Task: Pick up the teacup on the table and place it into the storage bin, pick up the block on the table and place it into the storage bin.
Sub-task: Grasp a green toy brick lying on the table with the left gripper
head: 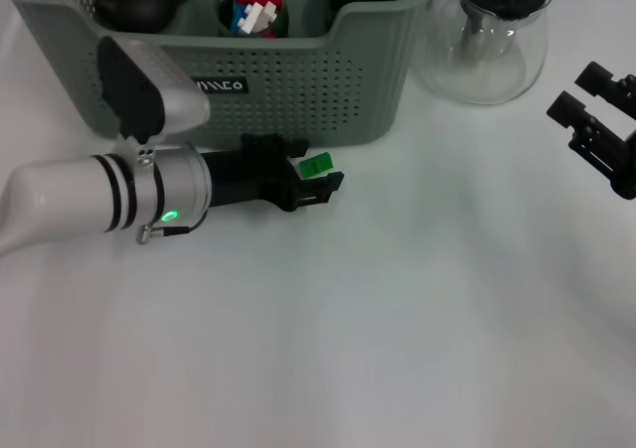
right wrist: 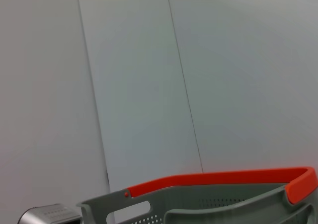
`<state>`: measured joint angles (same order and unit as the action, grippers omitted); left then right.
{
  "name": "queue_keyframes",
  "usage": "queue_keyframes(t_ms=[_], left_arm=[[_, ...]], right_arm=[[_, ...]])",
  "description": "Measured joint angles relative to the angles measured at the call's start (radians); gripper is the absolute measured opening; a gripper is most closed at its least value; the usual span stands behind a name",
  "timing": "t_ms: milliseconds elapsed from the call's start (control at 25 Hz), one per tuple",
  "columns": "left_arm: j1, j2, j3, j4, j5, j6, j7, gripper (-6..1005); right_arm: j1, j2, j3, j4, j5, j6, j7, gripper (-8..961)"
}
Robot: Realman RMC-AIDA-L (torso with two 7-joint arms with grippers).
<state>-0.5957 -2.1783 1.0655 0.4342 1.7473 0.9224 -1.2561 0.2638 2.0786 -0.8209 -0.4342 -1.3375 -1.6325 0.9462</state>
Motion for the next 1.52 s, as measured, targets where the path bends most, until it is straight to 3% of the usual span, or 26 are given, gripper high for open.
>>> queue_keyframes(t_ms=[280, 480, 680, 840, 1120, 1520], left_arm=[[-0.027, 0.000, 0.058, -0.023, 0.000, -0.029, 0.002, 691], [-0.009, 0.006, 0.072, -0.008, 0.004, 0.086, -0.002, 691], [0.068, 0.010, 0.066, 0.089, 0.010, 0.237, -0.016, 691], [0.087, 0.004, 0.069, 0.117, 0.011, 0.190, -0.029, 690], [0.035, 0.000, 0.101, 0.062, 0.003, 0.081, 0.039, 690], [0.039, 0.000, 0.130, 0.035, 0.007, 0.082, 0.023, 690]], right_arm=[[0.000, 0.000, 0.000, 0.000, 0.000, 0.001, 0.000, 567], [0.000, 0.000, 0.000, 0.000, 0.000, -0.001, 0.000, 567], [0.000, -0.001, 0.000, 0.000, 0.000, -0.001, 0.000, 567], [0.004, -0.001, -0.001, 0.000, 0.000, 0.003, 0.000, 567], [0.003, -0.002, -0.004, 0.000, 0.000, 0.002, 0.000, 567], [-0.001, -0.002, 0.000, 0.011, 0.000, -0.004, -0.002, 566]])
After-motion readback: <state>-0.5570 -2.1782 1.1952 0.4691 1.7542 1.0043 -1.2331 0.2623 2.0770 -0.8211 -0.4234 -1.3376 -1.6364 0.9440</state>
